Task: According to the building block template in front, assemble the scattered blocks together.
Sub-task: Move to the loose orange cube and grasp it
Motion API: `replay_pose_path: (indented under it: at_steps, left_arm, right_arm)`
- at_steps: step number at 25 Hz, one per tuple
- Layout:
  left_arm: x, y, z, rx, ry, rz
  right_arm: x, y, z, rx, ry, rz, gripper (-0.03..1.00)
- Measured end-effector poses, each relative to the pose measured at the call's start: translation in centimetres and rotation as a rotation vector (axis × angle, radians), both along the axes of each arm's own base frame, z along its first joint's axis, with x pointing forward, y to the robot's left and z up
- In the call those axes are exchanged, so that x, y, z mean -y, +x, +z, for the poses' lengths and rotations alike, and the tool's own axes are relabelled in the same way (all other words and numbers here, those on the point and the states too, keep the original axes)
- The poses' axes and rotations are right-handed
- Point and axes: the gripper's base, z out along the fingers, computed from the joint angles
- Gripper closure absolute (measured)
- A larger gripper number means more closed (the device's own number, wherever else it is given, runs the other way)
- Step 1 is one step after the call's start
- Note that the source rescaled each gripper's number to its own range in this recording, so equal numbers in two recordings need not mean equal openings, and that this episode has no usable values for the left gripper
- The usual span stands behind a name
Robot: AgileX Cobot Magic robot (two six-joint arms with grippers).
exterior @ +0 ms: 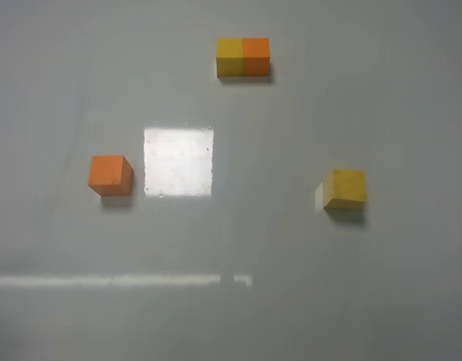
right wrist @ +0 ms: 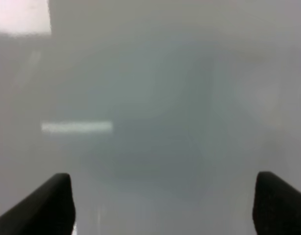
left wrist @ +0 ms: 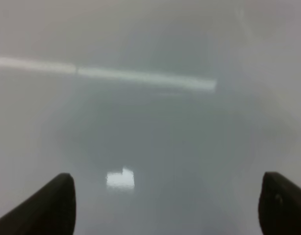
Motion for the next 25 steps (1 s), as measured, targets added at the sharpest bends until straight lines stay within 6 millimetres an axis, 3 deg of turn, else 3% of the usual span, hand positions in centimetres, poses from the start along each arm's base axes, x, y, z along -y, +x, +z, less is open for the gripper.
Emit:
replay_pose_path:
  at_steps: [25]
  left_arm:
    - [0.00, 0.00, 0.00, 0.000, 0.000, 0.000]
  right_arm:
    - [0.00, 0.00, 0.00, 0.000, 0.000, 0.000, 0.28]
